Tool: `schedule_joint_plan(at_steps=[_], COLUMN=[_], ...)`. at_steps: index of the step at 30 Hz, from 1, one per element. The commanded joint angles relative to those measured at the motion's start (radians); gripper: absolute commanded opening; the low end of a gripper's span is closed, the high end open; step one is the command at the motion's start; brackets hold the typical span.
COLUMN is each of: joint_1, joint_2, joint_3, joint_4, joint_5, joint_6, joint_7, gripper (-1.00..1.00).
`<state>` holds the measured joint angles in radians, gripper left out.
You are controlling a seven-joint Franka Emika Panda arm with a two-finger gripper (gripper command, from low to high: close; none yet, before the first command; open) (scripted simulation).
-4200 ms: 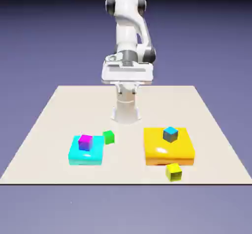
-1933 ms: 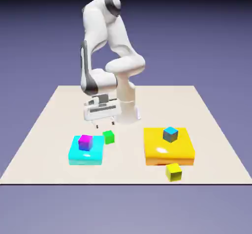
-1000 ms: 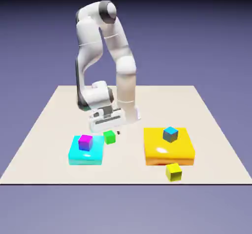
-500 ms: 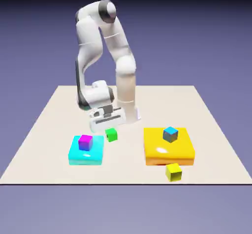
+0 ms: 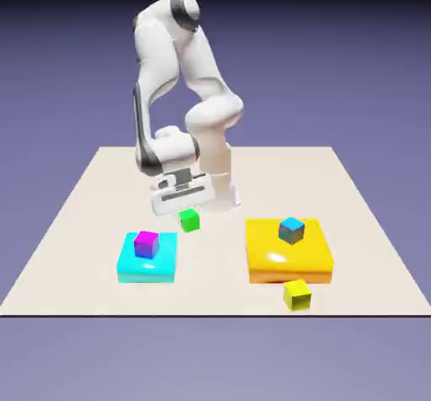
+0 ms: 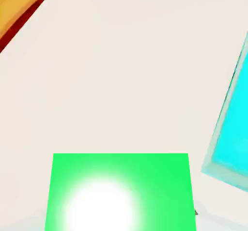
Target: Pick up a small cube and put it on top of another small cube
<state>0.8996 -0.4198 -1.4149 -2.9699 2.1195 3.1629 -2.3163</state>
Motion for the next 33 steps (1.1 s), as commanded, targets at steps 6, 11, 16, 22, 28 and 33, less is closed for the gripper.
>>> schedule_joint_plan(at_steps=[6, 11, 16, 22, 28, 33], joint_1=[-0.160, -0.111, -0.061, -0.002, 0.058, 0.107], joint_2=[-0.017, 0.018, 0.053, 0.095, 0.137, 0.171], joint_3=[0.163, 0.225, 0.287, 0.361, 0.435, 0.497], joint_4=[-0.024, 0.039, 0.103, 0.179, 0.255, 0.319], joint_5=[-0.058, -0.275, -0.493, -0.754, -1.015, -1.232], joint_6=[0.041, -0.097, -0.236, -0.402, -0.568, -0.707], joint_7=[0.064, 0.140, 0.217, 0.308, 0.400, 0.477], gripper=[-1.00, -1.00, -1.00, -1.00, -1.00, -1.00])
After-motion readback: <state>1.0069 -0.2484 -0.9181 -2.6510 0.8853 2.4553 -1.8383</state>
